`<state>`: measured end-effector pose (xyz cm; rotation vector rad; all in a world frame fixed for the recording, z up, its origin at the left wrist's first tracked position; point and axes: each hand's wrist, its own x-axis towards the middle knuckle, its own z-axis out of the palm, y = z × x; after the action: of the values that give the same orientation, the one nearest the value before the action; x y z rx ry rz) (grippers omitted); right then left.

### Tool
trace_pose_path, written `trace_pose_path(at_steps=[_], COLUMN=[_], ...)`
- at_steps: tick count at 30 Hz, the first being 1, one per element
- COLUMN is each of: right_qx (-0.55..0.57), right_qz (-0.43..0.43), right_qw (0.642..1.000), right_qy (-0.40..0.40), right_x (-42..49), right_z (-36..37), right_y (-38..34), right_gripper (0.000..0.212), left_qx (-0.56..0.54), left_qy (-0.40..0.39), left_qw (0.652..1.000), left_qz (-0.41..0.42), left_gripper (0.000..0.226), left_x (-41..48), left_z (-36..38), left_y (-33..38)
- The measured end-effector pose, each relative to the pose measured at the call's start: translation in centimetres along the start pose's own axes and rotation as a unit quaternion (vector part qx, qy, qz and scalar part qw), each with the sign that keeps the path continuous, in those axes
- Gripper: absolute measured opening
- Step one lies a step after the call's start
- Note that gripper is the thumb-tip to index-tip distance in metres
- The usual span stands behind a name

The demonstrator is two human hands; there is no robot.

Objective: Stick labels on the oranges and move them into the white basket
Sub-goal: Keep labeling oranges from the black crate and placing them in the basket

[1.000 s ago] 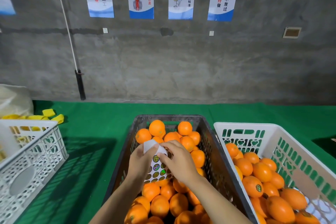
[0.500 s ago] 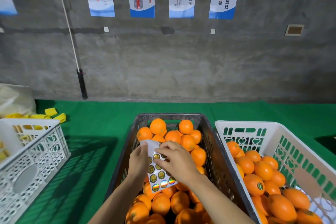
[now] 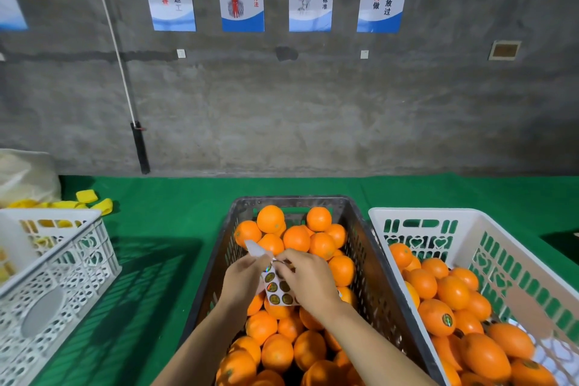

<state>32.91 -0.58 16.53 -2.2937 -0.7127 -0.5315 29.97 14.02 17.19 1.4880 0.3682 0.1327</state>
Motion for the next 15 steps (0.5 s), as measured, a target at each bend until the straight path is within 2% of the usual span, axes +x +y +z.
trace_pose_path(at_steps=[5, 10, 13, 15], right_qx=[0.035, 0.028, 0.059, 0.128], right_qz=[0.004, -0.045, -0.012, 0.051], right_qw=[0.999, 0.998, 0.998, 0.99], right_qy=[0.026, 0.03, 0.03, 0.017], right_x=[0.1, -0.1, 0.2, 0.6], right_z=[-0.1, 0.0, -0.4, -0.9], right_y=[0.3, -0.6, -0.6, -0.8], right_gripper=[0.017, 0.014, 0.015, 0.014], left_qx=[0.023, 0.038, 0.055, 0.031], left_qy=[0.003, 0.072, 0.111, 0.153], left_qw=[0.999, 0.995, 0.989, 0.985], left_qz=[0.035, 0.058, 0.077, 0.078], left_gripper=[0.037, 0.039, 0.032, 0.032], left_x=[-0.3, -0.7, -1.0, -0.8], left_z=[0.1, -0.2, -0.2, -0.5], left_y=[0.0, 0.3, 0.8, 1.1])
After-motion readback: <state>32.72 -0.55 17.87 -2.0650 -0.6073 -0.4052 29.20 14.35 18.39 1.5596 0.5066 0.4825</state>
